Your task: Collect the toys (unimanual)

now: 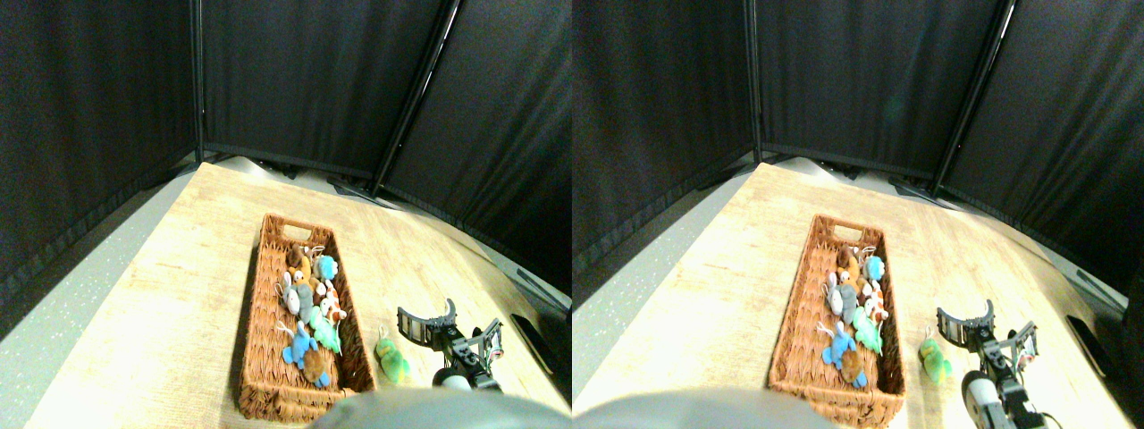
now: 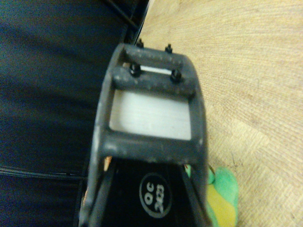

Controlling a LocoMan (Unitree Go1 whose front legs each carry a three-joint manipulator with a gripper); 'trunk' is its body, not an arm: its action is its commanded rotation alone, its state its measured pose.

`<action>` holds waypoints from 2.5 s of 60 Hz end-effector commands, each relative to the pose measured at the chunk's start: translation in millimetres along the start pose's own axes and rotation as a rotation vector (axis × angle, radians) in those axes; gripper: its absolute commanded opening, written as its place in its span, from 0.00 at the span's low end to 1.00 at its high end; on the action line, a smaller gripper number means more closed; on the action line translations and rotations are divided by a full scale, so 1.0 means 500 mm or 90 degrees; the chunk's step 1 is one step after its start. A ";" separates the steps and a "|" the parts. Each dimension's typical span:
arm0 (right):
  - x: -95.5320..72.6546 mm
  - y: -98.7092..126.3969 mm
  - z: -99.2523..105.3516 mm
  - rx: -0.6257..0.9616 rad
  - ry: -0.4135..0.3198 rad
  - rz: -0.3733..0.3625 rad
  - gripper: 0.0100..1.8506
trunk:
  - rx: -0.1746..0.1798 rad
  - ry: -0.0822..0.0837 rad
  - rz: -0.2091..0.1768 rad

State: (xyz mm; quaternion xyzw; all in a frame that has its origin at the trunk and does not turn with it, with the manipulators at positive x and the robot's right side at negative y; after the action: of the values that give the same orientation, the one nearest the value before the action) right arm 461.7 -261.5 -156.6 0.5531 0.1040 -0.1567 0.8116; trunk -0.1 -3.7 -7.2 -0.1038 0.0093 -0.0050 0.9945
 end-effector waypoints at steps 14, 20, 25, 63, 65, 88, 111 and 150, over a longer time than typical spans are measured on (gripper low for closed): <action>-0.032 -0.009 -0.019 0.055 0.011 -0.034 0.58 | -0.010 0.001 -0.008; -0.038 -0.014 -0.033 0.077 0.020 -0.046 0.56 | -0.014 0.002 -0.005; -0.032 -0.029 -0.038 0.112 0.021 -0.054 0.54 | -0.017 0.003 -0.001; 0.013 -0.165 -0.085 0.201 0.017 -0.154 0.43 | -0.018 0.009 0.011; 0.017 -0.170 -0.087 0.202 0.014 -0.157 0.43 | -0.018 0.009 0.011; 0.064 -0.191 -0.098 0.198 -0.009 -0.176 0.43 | -0.019 0.012 0.018; 0.069 -0.148 -0.096 0.046 -0.117 -0.181 0.08 | -0.021 0.008 0.018; 0.081 0.006 -0.074 -0.060 -0.069 -0.006 0.10 | -0.026 -0.004 0.014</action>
State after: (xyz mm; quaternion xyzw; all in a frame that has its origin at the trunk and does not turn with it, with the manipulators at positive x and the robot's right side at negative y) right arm 486.5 -236.3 -237.0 0.4983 0.1052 -0.2099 0.8346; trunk -2.6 0.0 -4.9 -0.1218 0.0081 0.0032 0.9925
